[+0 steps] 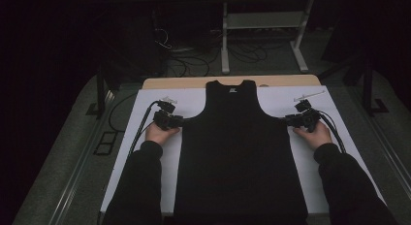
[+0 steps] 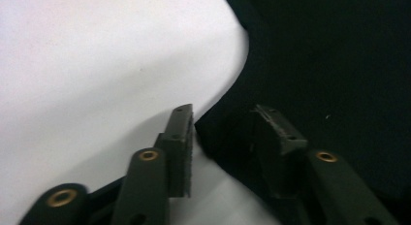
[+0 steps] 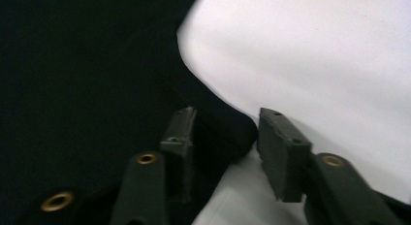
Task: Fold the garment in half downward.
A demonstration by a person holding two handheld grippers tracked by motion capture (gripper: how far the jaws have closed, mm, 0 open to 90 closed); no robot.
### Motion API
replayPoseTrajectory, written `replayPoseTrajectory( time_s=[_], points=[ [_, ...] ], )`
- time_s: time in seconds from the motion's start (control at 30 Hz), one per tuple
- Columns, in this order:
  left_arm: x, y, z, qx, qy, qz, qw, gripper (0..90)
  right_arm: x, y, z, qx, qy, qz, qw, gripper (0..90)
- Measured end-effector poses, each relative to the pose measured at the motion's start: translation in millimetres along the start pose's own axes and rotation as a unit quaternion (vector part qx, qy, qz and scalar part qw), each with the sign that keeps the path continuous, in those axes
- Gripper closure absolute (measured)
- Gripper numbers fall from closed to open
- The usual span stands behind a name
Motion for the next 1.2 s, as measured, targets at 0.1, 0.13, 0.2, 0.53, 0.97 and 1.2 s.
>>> replayPoseTrajectory(
  time_s=[0.1,0.13,0.2,0.53,0.97,1.2],
  points=[
    [0.0,-0.3,-0.4,0.001,0.003,0.0,1.0,67.9,-0.5,-0.4,0.2,0.0,0.0,-0.003,1.0,77.2],
    [0.1,-0.4,-0.7,0.004,0.002,-0.001,1.0,70.2,-0.7,-0.5,-0.3,0.004,-0.001,-0.003,1.0,79.1],
    [0.6,-0.7,-0.4,0.007,0.004,0.002,1.0,75.2,-1.0,-0.5,-0.6,0.007,-0.001,-0.003,1.0,80.6],
    [4.8,8.0,6.0,0.002,0.0,0.022,0.9998,86.5,-1.2,2.9,-2.7,0.018,-0.008,0.001,0.9998,81.9],
    [-1.1,22.1,13.5,-0.01,0.009,0.039,0.9992,87.1,-6.9,11.7,-10.0,0.039,-0.012,0.022,0.9989,83.3],
    [0.8,30.8,16.9,-0.015,0.015,0.059,0.9981,87.1,-8.2,14.1,-16.4,0.038,-0.002,0.03,0.9988,83.5]
  ],
)
Point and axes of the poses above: each handheld gripper's, and its own axes: y roughly backward along the jaws, x roughly out of its top, z roughly to its right, the point moved 9 cm from there along -y, roughly forward along the jaws, and after that the axes turned 9 degrees about -z, right-handed, at the moved point
